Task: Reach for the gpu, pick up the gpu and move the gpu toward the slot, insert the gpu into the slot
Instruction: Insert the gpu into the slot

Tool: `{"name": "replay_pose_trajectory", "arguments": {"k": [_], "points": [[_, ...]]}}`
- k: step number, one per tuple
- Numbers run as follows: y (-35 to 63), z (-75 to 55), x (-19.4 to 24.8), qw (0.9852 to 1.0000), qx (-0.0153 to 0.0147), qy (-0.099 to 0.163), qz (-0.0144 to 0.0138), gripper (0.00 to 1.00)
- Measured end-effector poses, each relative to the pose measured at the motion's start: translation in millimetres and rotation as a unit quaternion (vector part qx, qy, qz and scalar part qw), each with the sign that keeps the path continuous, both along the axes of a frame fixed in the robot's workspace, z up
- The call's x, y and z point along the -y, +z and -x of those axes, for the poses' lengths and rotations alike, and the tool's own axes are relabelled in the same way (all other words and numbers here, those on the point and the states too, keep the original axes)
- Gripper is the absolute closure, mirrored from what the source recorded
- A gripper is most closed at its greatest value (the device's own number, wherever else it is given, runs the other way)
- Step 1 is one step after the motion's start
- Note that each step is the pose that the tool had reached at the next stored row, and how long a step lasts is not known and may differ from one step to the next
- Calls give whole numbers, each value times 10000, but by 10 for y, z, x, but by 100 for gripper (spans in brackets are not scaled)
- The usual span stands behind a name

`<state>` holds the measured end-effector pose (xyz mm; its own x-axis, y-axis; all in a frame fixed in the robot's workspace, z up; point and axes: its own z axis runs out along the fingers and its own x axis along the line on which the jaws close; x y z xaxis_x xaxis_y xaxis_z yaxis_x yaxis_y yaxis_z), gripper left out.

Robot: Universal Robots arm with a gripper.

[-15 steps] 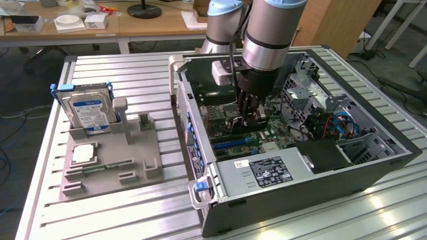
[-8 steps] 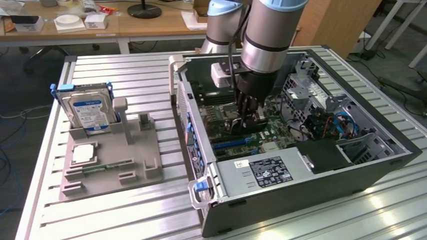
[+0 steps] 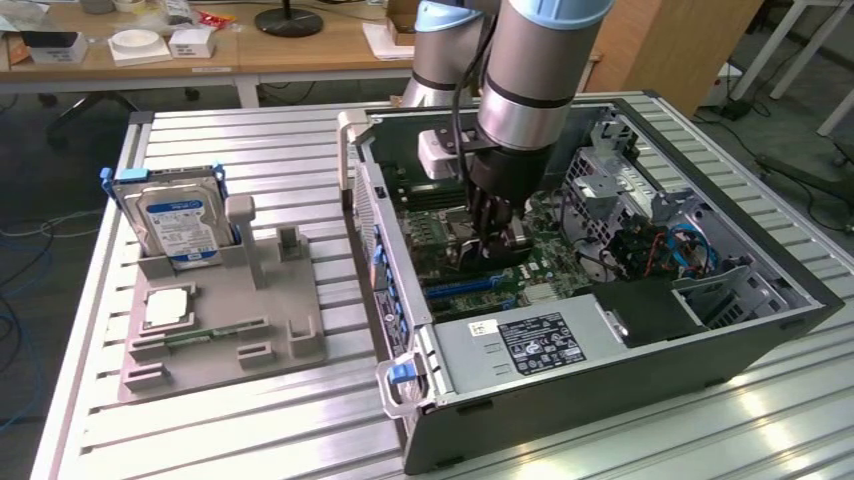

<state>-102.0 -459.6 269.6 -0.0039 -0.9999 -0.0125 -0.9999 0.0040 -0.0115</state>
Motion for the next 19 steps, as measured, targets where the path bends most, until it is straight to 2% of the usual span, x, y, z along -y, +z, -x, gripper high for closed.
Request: {"name": "replay_pose_trajectory", "arguments": {"k": [19], "points": [[-36, 0, 0, 10000, 1, 0, -1, 73]]}}
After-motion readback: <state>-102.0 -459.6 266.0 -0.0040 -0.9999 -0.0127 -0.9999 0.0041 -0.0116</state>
